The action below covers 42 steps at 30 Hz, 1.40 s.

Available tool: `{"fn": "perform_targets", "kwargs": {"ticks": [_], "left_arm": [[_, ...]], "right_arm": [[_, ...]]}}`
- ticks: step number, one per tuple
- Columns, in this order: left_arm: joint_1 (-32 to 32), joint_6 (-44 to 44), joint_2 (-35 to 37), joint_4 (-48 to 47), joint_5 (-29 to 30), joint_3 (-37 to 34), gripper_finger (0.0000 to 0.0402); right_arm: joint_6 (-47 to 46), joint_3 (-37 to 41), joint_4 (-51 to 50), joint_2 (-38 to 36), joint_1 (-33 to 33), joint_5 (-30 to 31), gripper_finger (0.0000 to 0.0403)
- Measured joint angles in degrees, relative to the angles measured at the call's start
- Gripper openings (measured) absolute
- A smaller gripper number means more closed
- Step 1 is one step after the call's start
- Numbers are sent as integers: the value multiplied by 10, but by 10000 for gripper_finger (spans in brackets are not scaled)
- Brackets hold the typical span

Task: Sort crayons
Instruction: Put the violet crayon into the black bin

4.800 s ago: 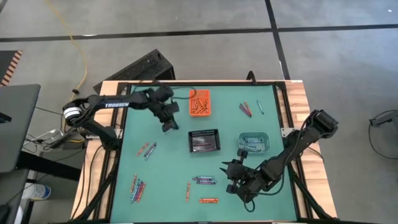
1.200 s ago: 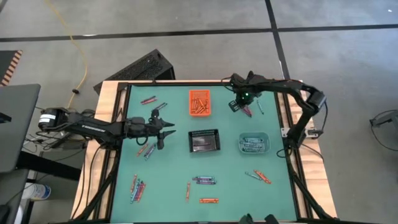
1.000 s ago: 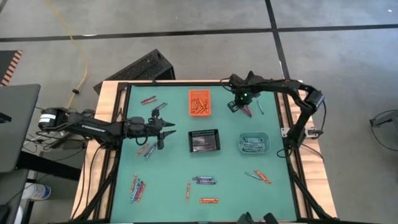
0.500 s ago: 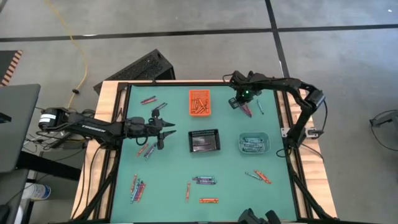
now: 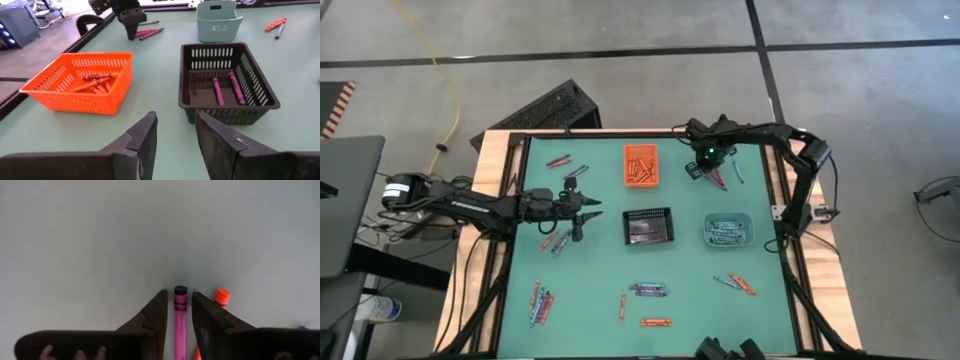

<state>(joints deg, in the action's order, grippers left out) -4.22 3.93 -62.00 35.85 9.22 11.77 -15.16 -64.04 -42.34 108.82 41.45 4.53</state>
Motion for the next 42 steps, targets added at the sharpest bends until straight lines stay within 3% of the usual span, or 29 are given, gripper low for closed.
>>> {"fn": "perform_targets", "kwargs": {"ticks": [5, 10, 16, 21, 26, 34, 38, 42], "left_arm": [[1, 8, 0, -4, 0, 0, 125], [1, 10, 0, -4, 0, 0, 125], [1, 10, 0, -4, 1, 0, 125], [0, 14, 0, -4, 1, 0, 125], [0, 14, 0, -4, 1, 0, 125], [0, 14, 0, -4, 1, 0, 125], [0, 14, 0, -4, 1, 0, 125], [0, 10, 0, -4, 0, 0, 125]], "right_arm": [[9, 0, -2, 6, -12, 25, 65], [22, 7, 5, -33, -21, 30, 10], [22, 8, 51, -118, -55, -23, 5], [8, 9, 129, -192, -121, -40, 3], [5, 7, 234, -231, -234, -69, 2], [83, -4, 349, -174, -412, -41, 1], [111, -55, 294, -115, -448, 20, 1], [122, -127, 194, -62, -452, 34, 1]]}}
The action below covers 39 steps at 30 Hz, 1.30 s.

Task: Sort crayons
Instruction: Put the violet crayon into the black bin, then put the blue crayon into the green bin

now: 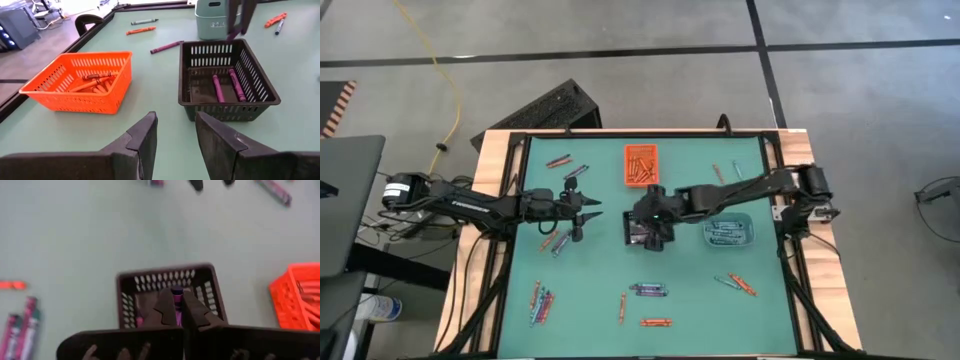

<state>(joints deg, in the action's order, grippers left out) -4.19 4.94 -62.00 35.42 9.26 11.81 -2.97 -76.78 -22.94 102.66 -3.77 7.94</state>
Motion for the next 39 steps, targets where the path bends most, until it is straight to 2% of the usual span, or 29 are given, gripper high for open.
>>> {"fn": "perform_targets", "kwargs": {"ticks": [8, 19, 25, 33, 39], "left_arm": [[0, 4, 0, -8, 0, 0, 125], [0, 4, 0, -21, 0, 0, 125], [0, 3, 0, -21, 0, 0, 125], [0, -13, 0, -28, -4, 0, 125], [14, -54, 0, -52, -26, 0, 125]], "right_arm": [[21, -85, -79, 74, 1, 1, 10], [8, -91, -115, 91, 5, 12, 67], [-7, -91, -134, 79, -2, 11, 81], [-90, -91, -149, 22, -49, -45, 81], [-162, -91, -152, -7, -135, -63, 81]]}}
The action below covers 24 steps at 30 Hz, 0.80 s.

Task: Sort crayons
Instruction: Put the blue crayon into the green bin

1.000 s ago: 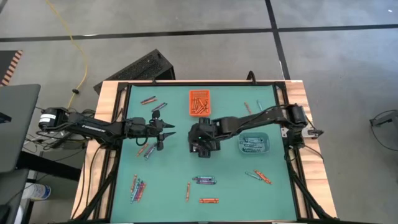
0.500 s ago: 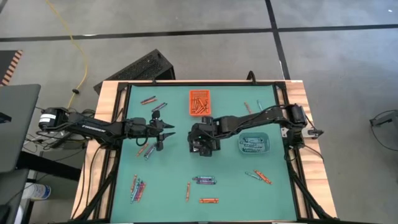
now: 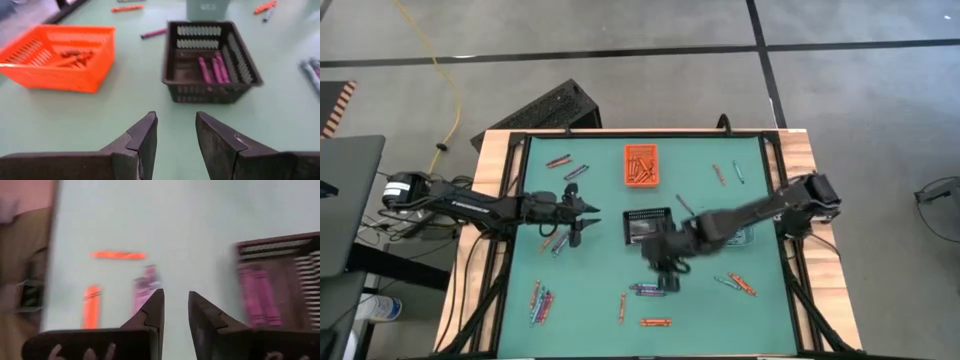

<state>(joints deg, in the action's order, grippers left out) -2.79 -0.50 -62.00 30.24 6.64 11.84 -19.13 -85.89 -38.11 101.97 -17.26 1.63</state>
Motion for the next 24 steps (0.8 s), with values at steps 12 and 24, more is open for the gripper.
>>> {"fn": "perform_targets", "kwargs": {"ticks": [12, 24], "left_arm": [[63, -142, 0, -28, -4, 0, 125], [147, -377, 1, -498, 8, 163, 125]], "right_arm": [[-8, 0, 114, 67, -196, 137, 82], [1, 1, 166, 104, -310, 276, 82]]}}
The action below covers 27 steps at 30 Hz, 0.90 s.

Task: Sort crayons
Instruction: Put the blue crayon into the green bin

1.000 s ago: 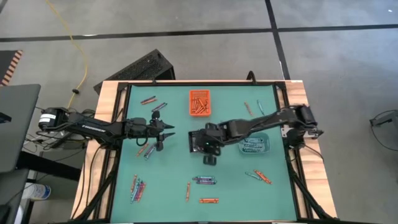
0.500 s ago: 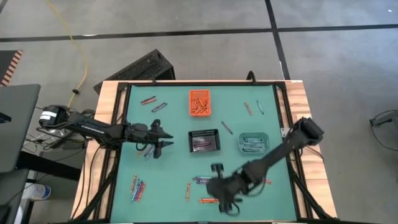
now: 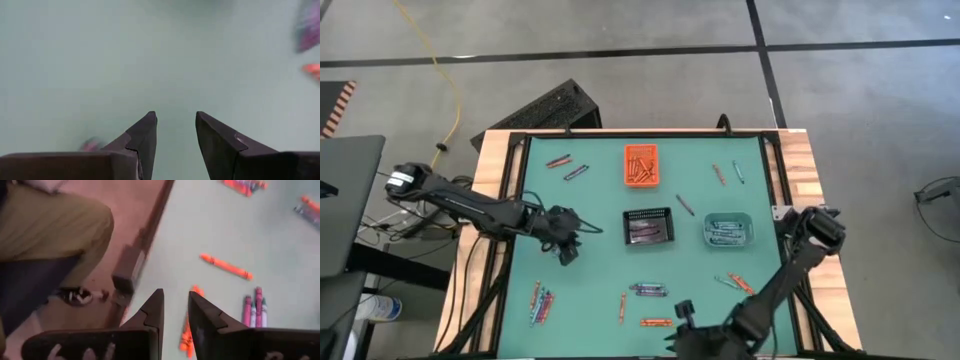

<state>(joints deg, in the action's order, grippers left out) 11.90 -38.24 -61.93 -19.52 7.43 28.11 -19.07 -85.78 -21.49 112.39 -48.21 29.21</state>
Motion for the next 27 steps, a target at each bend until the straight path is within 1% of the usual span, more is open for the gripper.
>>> {"fn": "perform_targets", "kwargs": {"ticks": [3, 5, 8, 11, 14, 17, 22, 27], "left_arm": [[16, -56, 0, -140, 59, 45, 125], [21, -77, 0, -179, 79, 54, 125], [21, -91, -1, -206, 83, 54, 125], [23, -101, -14, -209, 81, 54, 125], [38, -101, -27, -195, 51, 54, 125], [60, -110, -44, -180, 37, 54, 125], [90, -151, -80, -167, 35, 54, 125], [102, -160, -127, -167, 46, 54, 125]], "right_arm": [[0, -1, 7, 3, -23, 43, 82], [0, -1, 13, 6, -30, 63, 82], [0, -1, 10, 6, -39, 84, 82], [0, -1, 10, 6, -37, 85, 82], [0, -1, 7, 6, -31, 85, 82], [0, -1, 5, 6, -25, 85, 82], [0, -1, 6, 6, -18, 84, 82], [0, -1, 10, 6, -15, 84, 82]]}}
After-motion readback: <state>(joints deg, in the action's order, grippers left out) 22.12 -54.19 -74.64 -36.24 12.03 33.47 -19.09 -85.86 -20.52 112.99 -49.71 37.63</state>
